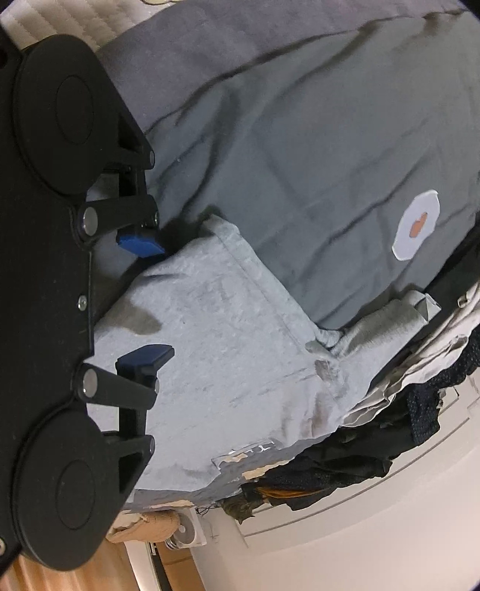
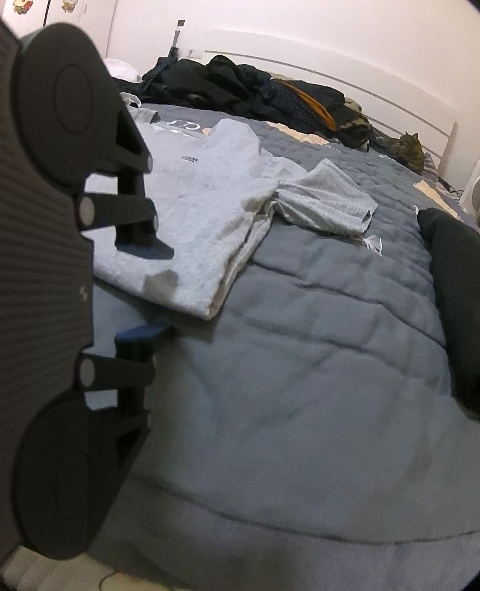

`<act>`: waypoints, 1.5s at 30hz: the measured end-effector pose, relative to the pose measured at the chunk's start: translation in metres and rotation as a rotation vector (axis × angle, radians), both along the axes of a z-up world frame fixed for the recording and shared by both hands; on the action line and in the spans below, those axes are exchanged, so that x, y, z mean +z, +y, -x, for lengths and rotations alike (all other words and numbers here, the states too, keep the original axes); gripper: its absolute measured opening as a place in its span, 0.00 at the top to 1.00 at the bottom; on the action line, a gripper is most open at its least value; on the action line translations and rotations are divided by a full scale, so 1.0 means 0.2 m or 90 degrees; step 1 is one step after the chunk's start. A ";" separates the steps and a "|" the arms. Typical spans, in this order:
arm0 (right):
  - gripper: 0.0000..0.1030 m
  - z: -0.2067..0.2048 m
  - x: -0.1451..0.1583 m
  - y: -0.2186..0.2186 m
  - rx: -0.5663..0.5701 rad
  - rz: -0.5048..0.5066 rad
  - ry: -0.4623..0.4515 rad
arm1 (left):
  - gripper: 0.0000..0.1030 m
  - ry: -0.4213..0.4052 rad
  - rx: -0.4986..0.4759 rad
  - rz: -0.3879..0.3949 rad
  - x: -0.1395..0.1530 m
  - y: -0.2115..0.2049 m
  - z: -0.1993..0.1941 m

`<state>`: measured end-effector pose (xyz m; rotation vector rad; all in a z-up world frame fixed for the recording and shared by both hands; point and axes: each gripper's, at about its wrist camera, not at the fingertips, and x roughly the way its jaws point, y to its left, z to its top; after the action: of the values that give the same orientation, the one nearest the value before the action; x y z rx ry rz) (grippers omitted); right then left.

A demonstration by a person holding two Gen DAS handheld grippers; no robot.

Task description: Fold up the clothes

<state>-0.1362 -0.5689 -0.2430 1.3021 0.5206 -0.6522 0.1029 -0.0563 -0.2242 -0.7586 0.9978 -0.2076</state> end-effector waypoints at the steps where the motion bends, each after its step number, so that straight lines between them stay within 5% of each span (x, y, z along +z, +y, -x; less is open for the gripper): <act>1: 0.61 -0.01 0.00 0.00 -0.002 0.005 -0.002 | 0.53 -0.002 0.000 0.002 0.00 0.00 -0.01; 8: 0.60 -0.06 0.02 -0.02 -0.007 0.031 -0.028 | 0.76 0.001 0.017 0.002 -0.03 0.02 -0.05; 10: 0.75 -0.06 0.02 -0.02 -0.010 0.034 -0.030 | 0.89 0.001 0.021 -0.007 -0.03 0.02 -0.06; 11: 0.95 -0.06 0.02 -0.03 -0.011 0.036 -0.030 | 0.91 -0.004 0.023 -0.011 -0.03 0.02 -0.06; 13: 0.96 -0.06 0.03 -0.03 -0.015 0.040 -0.040 | 0.95 -0.015 0.029 -0.016 -0.01 0.02 -0.05; 28: 0.98 0.27 0.22 0.08 -0.013 0.040 -0.063 | 0.97 -0.044 0.004 -0.016 0.21 0.18 0.22; 36: 0.98 0.41 0.21 0.18 0.030 0.100 0.028 | 0.97 0.017 -0.030 -0.050 0.16 0.26 0.37; 45: 0.92 0.37 0.23 0.25 0.105 0.200 0.136 | 0.89 -0.012 -0.044 -0.149 0.22 0.23 0.41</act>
<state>-0.2109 -0.5185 -0.1965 0.8901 0.6633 -0.7077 0.0215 -0.0100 -0.1801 -0.5084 1.0106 -0.1532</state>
